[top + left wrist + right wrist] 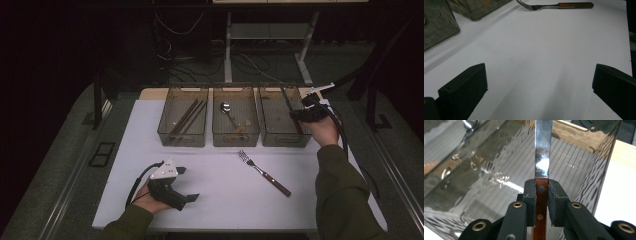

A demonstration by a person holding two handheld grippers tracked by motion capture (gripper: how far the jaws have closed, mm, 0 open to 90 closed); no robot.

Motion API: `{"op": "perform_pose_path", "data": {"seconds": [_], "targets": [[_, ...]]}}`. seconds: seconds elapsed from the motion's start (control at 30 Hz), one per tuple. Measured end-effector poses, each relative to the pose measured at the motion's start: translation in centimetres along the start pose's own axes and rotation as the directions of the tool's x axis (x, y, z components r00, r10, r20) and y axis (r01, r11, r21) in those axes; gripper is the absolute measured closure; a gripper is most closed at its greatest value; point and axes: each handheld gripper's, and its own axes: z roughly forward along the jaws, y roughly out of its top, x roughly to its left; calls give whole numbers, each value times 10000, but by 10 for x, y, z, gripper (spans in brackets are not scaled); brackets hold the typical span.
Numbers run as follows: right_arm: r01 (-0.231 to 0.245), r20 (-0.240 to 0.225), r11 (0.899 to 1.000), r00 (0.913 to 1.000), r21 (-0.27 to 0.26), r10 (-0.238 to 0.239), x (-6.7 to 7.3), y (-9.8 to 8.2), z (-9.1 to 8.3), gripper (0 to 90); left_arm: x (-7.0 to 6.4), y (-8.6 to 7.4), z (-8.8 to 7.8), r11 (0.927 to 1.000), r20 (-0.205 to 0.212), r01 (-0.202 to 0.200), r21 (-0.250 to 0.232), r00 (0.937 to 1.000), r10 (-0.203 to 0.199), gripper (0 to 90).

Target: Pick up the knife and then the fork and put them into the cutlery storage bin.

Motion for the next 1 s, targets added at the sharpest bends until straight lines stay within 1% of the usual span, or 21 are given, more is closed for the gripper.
{"op": "perform_pose_path", "data": {"seconds": [0.13,0.23,0.33,0.43,0.57,0.67,0.73,0.8,0.83,0.9,1.0], "targets": [[162,141,9995,9998,270,-165,1,-2,6,779,0,0,0,10000,27,8,10,10000,-8,0],[214,125,9987,9997,454,-220,1,-3,9,779,0,0,1,10000,31,9,3,10000,-9,0],[310,155,9970,9994,711,-322,2,-5,13,778,0,0,1,10000,21,5,15,10000,-5,0],[417,281,9947,9986,942,-446,2,-7,16,778,0,0,1,10000,27,1,10,10000,-1,0],[382,239,9935,9989,1073,-410,1,-7,16,777,0,0,1,10000,24,-7,26,10000,7,0],[478,181,9920,9986,1170,-502,2,-7,17,776,0,0,1,10000,19,-10,31,10000,10,0],[562,104,9895,9983,1328,-581,3,-8,18,773,0,0,1,10000,19,-4,23,10000,4,0],[665,43,9872,9977,1447,-678,5,-7,20,763,0,0,1,10000,27,-6,34,10000,6,0],[716,72,9859,9973,1514,-735,6,-7,21,736,0,0,1,10000,26,4,23,10000,-4,0],[728,109,9862,9971,1488,-753,7,-6,21,681,0,0,1,10000,24,-7,27,10000,7,0],[622,105,9885,9979,1378,-643,7,-5,20,645,0,0,1,10000,38,-1,21,10000,1,0]]}}
